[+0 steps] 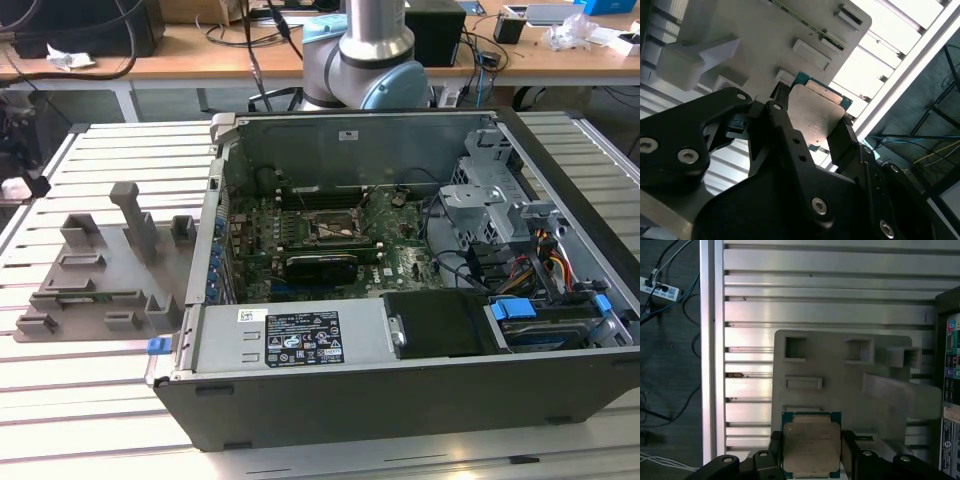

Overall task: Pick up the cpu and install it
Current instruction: 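Pick up the cpu and move it towards the insertion slot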

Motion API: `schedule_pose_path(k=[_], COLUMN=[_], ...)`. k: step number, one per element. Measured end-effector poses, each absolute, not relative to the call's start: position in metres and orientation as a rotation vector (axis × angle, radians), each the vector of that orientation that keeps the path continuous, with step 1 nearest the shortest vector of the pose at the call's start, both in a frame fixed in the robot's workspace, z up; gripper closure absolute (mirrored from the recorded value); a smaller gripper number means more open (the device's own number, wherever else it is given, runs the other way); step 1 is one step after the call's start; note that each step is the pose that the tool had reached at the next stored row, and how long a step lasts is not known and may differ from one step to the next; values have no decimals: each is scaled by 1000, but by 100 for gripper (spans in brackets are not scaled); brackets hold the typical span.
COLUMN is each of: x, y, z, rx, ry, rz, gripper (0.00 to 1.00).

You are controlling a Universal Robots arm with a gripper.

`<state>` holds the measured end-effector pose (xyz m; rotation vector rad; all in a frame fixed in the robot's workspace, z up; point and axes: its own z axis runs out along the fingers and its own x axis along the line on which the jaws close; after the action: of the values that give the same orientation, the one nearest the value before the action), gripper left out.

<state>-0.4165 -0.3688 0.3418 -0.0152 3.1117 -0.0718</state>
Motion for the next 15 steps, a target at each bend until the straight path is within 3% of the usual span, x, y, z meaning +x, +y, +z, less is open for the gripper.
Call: schedule_pose_path(k=[8, 15], x=[-417, -416], y=[-369, -369], z=[376, 380], rx=[-15, -15], ry=[3112, 3112], rz=[-72, -61], gripper=[45, 45])
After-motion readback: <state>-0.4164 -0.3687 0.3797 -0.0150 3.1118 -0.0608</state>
